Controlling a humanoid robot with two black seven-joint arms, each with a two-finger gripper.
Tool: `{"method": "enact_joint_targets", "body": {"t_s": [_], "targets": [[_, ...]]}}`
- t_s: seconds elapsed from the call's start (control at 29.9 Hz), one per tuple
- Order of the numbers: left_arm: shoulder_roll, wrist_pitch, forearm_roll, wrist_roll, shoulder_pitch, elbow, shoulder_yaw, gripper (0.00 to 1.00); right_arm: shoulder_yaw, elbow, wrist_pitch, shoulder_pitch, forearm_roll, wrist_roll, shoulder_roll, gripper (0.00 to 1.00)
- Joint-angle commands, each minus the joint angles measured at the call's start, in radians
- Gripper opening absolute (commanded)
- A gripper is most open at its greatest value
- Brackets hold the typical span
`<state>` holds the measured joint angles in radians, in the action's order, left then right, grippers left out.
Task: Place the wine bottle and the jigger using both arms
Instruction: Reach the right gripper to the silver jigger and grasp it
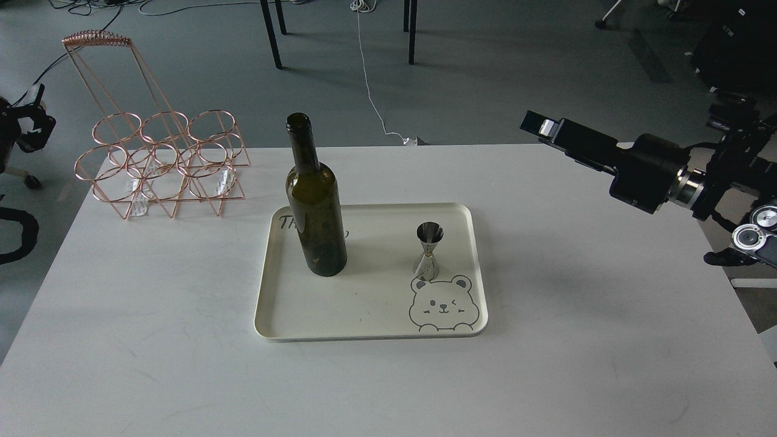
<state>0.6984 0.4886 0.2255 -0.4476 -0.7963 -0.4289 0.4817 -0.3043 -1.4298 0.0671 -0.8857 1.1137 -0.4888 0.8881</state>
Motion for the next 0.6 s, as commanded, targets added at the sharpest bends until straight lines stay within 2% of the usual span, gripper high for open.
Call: {"method": "enact_joint_targets", "body": {"t_s": [0.0,0.13,0.3,0.57], "targets": [[0.0,0.0,0.0,0.0,-0.001,-0.002,0.0,0.99,0.137,0.008,-0.052,-0.055,0.136,0.0,-0.044,0.99],[0.0,0.0,0.002,0.0,-0.001,-0.002,0.001,0.99,0.267,0.08,-0.105,-0.104,0.27,0.0,-0.135,0.99],[0.001,0.0,0.002,-0.002,-0.001,-0.002,0.001,0.99,0.327,0.187,-0.131,-0.121,0.357,0.0,-0.207,0.99],[0.007,0.0,0.002,-0.002,-0.001,-0.001,0.001,0.99,0.456,0.353,-0.276,-0.113,0.52,0.0,-0.346,0.98]]}}
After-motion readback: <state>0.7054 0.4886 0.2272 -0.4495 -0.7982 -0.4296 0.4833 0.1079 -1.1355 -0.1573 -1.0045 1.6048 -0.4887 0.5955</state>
